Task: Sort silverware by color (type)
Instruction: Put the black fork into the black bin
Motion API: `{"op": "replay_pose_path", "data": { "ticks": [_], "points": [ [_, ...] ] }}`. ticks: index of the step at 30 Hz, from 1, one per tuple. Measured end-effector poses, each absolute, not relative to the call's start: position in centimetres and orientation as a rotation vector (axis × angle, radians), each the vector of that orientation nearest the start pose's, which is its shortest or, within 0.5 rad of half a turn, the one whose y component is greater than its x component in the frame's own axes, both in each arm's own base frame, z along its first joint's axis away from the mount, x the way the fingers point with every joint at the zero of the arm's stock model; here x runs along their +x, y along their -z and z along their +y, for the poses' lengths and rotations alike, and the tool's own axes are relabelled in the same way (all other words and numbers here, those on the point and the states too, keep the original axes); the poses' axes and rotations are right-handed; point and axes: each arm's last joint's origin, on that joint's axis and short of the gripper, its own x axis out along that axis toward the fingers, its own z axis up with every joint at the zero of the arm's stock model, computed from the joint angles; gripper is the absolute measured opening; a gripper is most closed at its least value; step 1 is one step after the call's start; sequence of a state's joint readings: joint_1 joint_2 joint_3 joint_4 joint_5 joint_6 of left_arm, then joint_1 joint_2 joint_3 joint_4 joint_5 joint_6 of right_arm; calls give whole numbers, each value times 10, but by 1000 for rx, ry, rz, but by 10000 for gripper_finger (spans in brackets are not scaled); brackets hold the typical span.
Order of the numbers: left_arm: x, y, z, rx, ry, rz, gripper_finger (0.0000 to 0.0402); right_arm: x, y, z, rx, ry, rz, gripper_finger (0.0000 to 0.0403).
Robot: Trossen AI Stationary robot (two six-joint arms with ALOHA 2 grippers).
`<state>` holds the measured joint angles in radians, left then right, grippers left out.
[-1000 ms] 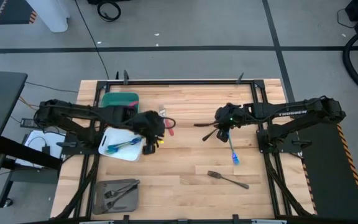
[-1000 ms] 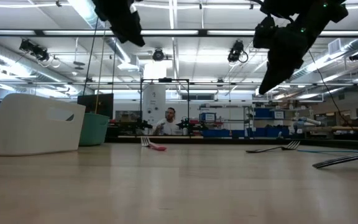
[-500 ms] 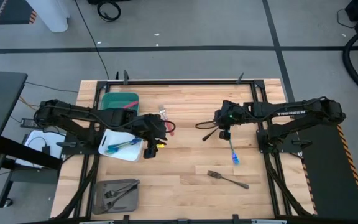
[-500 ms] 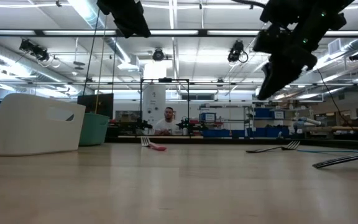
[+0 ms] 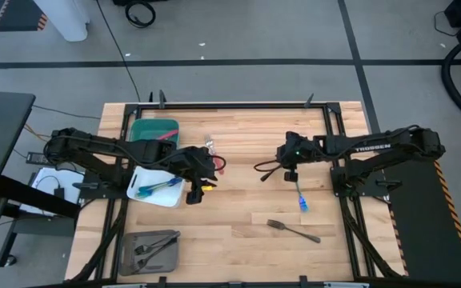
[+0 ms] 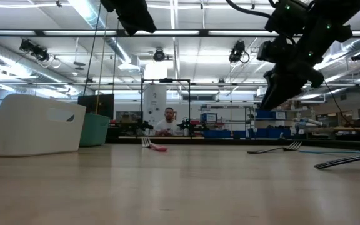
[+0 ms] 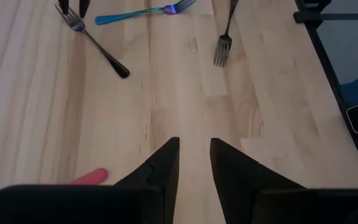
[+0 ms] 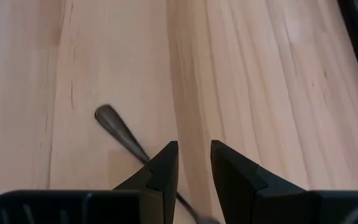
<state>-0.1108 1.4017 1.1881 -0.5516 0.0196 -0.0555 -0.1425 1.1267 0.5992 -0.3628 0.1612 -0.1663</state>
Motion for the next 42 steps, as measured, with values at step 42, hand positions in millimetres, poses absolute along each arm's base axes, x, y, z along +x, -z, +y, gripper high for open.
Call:
{"op": "replay_pose_path", "data": {
  "ticks": [42],
  "points": [
    [297,-305,-33,29,122,748,100,220,-136,-45,-216,51,1219,103]
  ]
}}
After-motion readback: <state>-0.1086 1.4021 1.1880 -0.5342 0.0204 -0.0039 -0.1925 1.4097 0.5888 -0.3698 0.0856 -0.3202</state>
